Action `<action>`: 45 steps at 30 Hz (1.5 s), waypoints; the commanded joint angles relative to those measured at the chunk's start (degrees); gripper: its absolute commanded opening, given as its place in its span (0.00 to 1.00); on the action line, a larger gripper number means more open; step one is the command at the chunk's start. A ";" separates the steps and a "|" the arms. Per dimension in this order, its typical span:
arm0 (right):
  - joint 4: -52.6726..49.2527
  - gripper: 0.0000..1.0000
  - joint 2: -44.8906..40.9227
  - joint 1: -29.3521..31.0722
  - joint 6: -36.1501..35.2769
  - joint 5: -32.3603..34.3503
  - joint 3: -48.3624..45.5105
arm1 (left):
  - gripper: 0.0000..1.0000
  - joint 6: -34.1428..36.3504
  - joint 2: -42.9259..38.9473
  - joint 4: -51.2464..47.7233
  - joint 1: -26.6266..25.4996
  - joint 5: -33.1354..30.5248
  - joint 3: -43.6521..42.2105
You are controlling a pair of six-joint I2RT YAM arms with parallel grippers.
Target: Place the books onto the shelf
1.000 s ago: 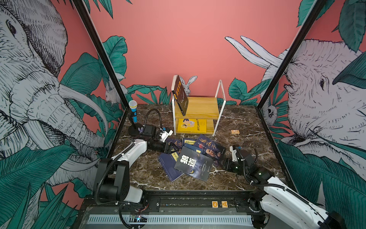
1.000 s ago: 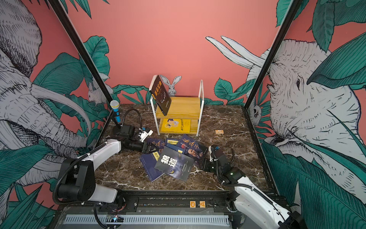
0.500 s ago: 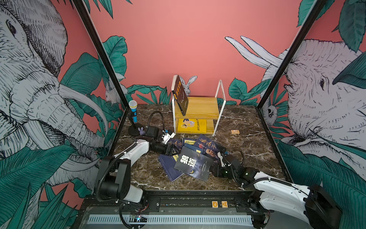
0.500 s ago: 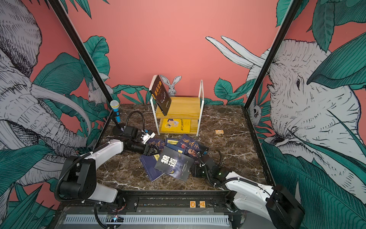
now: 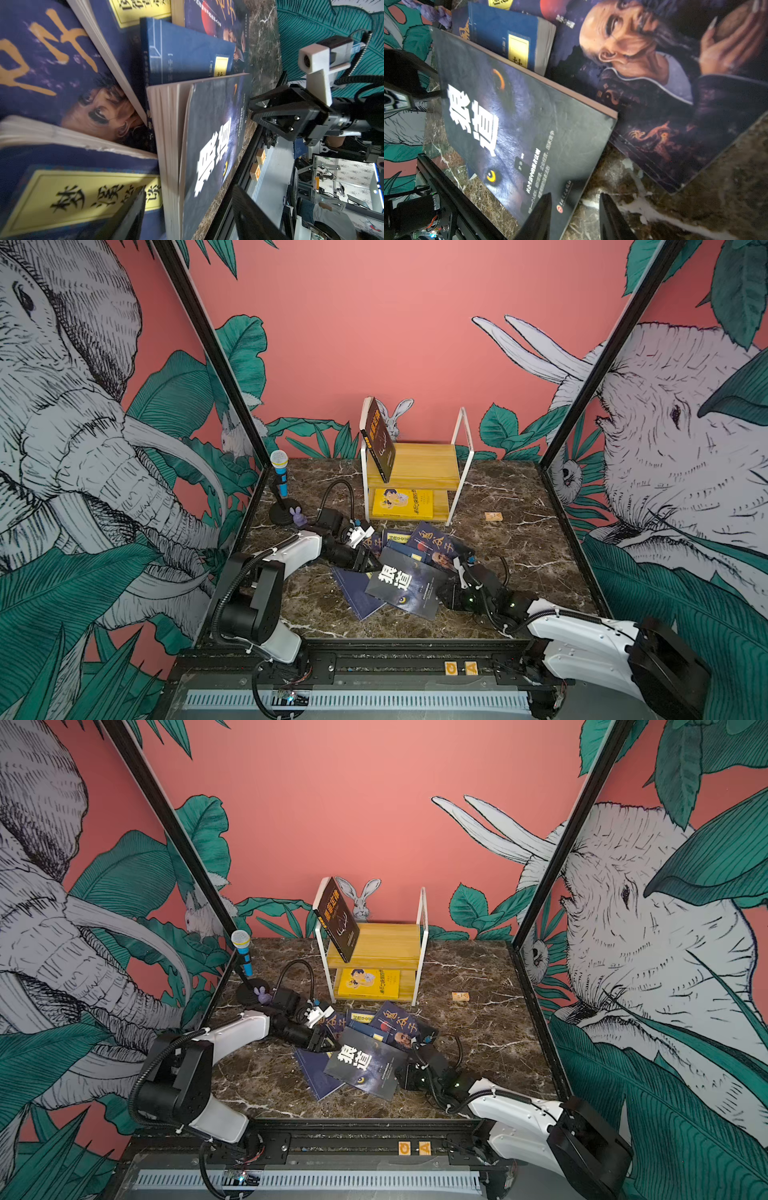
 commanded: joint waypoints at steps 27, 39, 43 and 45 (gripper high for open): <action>11.46 0.34 10.23 2.40 2.77 0.27 -0.08 | 0.60 -0.56 1.93 -2.12 -2.48 -7.88 2.14; 7.61 0.31 8.88 2.48 1.74 2.25 -0.18 | 0.99 0.89 2.69 -3.65 -3.94 -13.53 2.74; 13.18 0.29 8.64 2.62 3.43 2.35 -2.77 | 0.99 0.59 2.70 -3.66 -4.08 -10.93 3.10; 10.28 0.28 9.02 2.61 2.23 2.08 -1.47 | 0.96 0.55 2.70 -3.57 -4.07 -8.95 3.01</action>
